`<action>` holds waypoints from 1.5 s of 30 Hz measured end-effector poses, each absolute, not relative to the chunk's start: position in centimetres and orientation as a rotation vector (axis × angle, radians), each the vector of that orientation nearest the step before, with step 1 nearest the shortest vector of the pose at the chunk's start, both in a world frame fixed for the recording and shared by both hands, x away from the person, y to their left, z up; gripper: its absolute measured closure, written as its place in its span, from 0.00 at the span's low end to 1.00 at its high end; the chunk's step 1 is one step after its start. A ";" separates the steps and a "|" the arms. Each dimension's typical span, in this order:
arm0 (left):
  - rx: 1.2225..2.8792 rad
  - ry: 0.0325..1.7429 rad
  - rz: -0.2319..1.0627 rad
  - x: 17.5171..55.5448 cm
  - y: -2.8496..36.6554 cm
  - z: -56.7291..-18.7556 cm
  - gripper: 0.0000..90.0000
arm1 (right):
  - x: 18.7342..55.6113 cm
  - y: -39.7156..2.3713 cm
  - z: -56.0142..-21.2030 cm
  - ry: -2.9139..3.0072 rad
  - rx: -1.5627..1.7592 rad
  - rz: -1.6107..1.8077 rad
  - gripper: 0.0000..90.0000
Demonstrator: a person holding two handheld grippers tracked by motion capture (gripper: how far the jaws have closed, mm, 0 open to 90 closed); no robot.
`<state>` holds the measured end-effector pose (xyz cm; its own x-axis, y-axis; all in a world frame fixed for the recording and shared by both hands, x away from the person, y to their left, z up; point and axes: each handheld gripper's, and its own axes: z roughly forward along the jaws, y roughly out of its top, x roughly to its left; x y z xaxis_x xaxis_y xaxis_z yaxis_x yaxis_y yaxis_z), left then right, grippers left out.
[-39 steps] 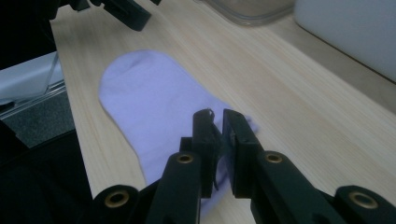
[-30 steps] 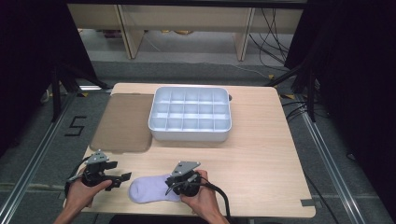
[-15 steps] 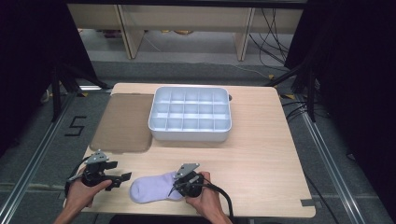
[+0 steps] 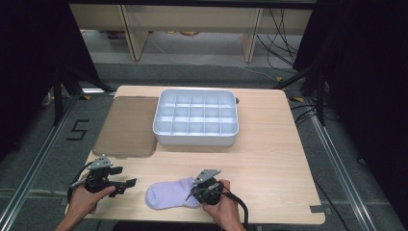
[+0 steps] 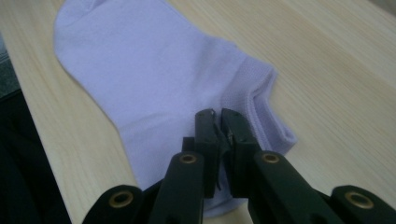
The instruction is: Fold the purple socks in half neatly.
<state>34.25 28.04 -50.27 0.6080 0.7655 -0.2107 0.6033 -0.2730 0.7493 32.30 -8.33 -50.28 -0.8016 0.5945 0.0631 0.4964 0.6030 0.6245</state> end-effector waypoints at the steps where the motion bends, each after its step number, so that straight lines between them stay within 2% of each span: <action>1: 1.983 1.077 0.243 34.2 27.9 -50.3 0.19 | 32.4 -8.9 -50.3 2.669 0.918 0.975 0.95; 9: 1.987 1.030 0.191 33.7 26.6 -50.2 0.20 | 32.3 -10.4 -50.3 2.640 0.966 0.974 0.95; 13: 2.006 0.938 0.123 32.8 24.5 -50.1 0.17 | 32.0 -11.2 -50.3 2.631 0.978 0.959 0.95; 20: 2.025 0.852 0.077 32.2 21.6 -50.2 0.17 | 31.7 -12.0 -50.1 2.631 0.995 0.947 0.95; 24: 2.064 0.826 0.061 32.5 20.2 -50.7 0.21 | 31.7 -12.4 -50.2 2.628 0.989 0.953 0.95; 25: 2.096 0.813 0.073 32.6 19.5 -50.8 0.25 | 31.7 -12.5 -50.1 2.636 1.007 0.960 0.95; 28: 2.102 0.828 0.063 32.6 19.0 -50.8 0.29 | 31.8 -12.5 -50.2 2.631 0.987 0.960 0.95; 32: 2.116 0.830 0.086 32.8 17.9 -51.0 0.40 | 31.6 -12.5 -50.1 2.631 1.017 0.945 0.95; 39: 2.181 0.763 0.124 33.1 16.9 -51.6 0.58 | 31.6 -12.5 -50.1 2.635 1.009 0.947 0.94; 42: 2.176 0.775 0.135 32.9 16.7 -51.6 0.62 | 31.7 -12.5 -50.1 2.632 1.001 0.949 0.94; 45: 2.194 0.725 0.173 32.8 16.7 -51.5 0.76 | 31.7 -12.5 -50.1 2.637 1.000 0.951 0.94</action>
<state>32.81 16.68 -51.48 0.8261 0.5525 -0.1113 0.4429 -0.5142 0.7345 31.72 -12.48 -50.13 -0.7620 0.6440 0.0673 0.5388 0.5730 0.6176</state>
